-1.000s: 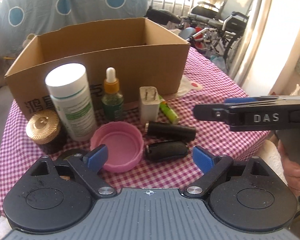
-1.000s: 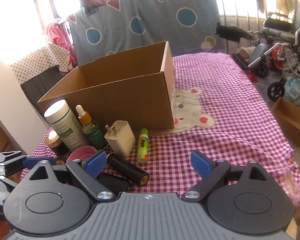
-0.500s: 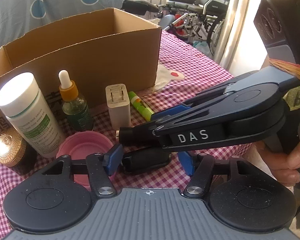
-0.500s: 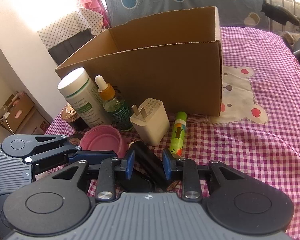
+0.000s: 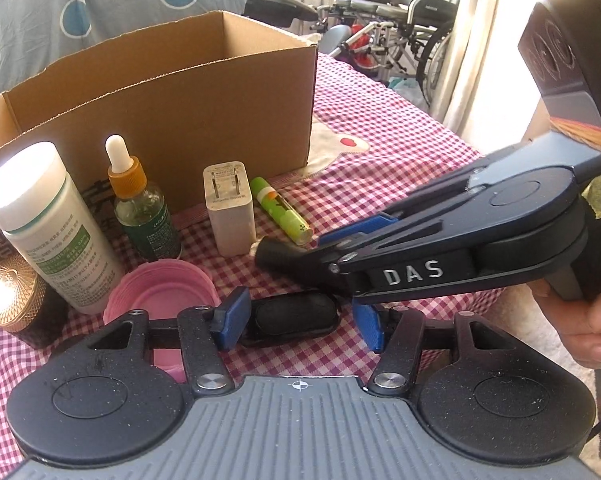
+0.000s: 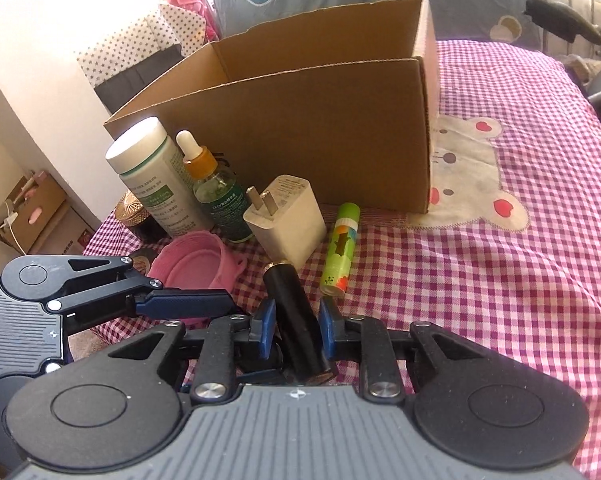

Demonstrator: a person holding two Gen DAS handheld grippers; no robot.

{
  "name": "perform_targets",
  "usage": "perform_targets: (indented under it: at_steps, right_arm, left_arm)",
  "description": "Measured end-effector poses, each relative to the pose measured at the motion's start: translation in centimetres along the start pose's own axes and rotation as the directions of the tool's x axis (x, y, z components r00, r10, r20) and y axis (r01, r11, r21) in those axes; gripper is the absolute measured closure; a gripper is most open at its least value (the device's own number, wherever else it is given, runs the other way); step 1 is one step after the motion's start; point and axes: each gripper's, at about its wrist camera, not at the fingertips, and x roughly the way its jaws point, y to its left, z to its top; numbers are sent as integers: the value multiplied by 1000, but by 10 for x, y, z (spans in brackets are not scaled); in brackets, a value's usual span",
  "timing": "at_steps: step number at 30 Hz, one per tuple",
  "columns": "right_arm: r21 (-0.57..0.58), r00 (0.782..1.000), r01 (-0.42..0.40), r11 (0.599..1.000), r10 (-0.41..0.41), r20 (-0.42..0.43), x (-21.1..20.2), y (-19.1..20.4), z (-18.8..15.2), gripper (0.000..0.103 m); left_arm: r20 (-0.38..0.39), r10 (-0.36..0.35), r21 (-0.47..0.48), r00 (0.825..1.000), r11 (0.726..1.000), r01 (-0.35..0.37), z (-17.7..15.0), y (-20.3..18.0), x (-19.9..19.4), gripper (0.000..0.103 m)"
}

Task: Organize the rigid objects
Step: 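Reach the right gripper to the black cylinder and close on it, then lift the black cylinder with the right gripper and carry it over the box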

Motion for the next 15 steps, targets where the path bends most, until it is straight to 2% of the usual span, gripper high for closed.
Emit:
perform_targets:
  at_steps: [7, 12, 15]
  right_arm:
    - [170, 1000, -10, 985, 5, 28, -18, -21, -24, 79]
    - [326, 997, -73, 943, 60, 49, -29, -39, -39, 79]
    - [379, 995, -100, 920, 84, 58, -31, -43, -42, 80]
  left_arm:
    - [5, -43, -7, 999, 999, 43, -2, -7, -8, 45]
    - [-24, -124, -19, 992, 992, 123, -3, -16, -9, 46]
    - [-39, -158, -14, 987, 987, 157, -2, -25, -6, 47]
